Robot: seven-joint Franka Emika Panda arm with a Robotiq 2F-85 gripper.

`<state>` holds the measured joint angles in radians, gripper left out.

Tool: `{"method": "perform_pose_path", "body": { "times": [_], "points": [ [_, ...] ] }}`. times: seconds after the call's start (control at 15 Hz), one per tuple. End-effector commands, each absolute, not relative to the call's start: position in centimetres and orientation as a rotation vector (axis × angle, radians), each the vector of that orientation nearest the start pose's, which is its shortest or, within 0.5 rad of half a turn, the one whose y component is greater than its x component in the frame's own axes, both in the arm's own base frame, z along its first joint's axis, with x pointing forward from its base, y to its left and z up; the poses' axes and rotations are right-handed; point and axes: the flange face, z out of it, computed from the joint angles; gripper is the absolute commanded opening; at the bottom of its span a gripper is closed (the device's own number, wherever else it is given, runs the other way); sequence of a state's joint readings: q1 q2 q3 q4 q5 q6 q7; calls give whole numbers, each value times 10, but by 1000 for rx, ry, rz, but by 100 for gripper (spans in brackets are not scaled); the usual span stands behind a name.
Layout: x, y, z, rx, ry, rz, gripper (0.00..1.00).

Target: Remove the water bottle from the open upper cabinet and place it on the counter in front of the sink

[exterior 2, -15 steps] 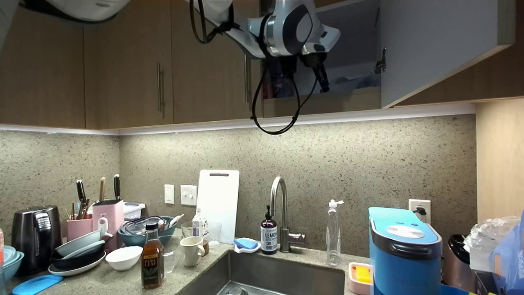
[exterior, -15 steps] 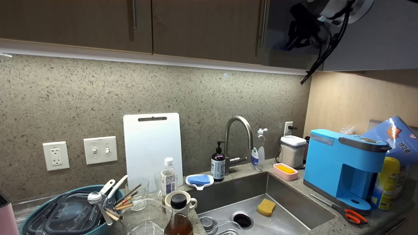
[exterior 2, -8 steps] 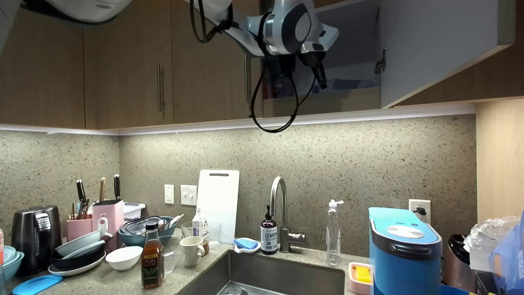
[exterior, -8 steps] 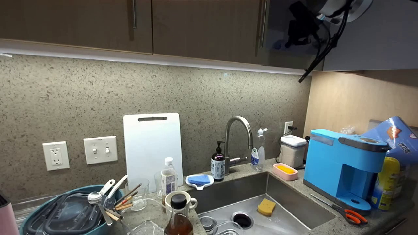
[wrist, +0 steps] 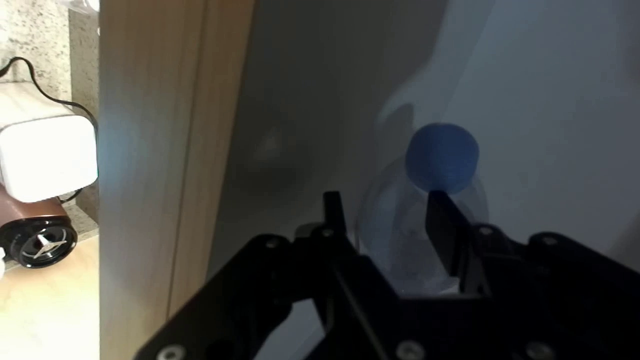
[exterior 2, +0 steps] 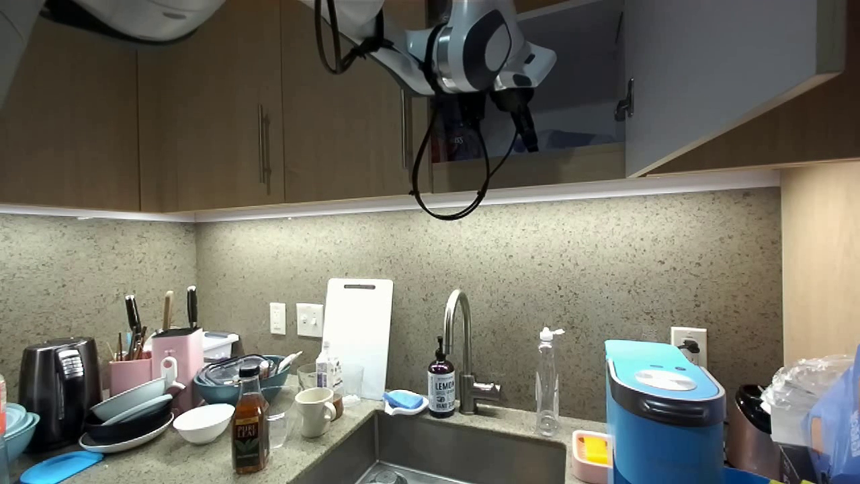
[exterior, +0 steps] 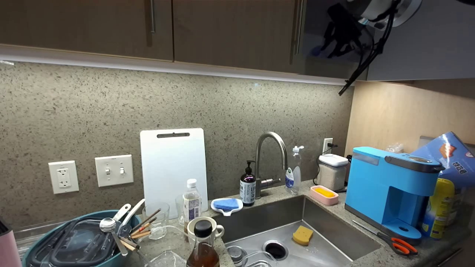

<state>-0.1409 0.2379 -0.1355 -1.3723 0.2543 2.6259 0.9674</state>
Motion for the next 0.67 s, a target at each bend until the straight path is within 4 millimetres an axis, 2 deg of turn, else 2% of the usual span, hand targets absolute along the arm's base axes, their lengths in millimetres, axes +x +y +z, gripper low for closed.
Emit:
{"method": "perform_pose_path", "body": {
  "times": [0.0, 0.2, 0.6],
  "points": [
    [676, -178, 696, -1836, 1505, -1093, 77],
    [686, -176, 699, -1843, 1491, -1088, 97],
    [695, -171, 706, -1834, 1464, -1111, 100]
  ]
}}
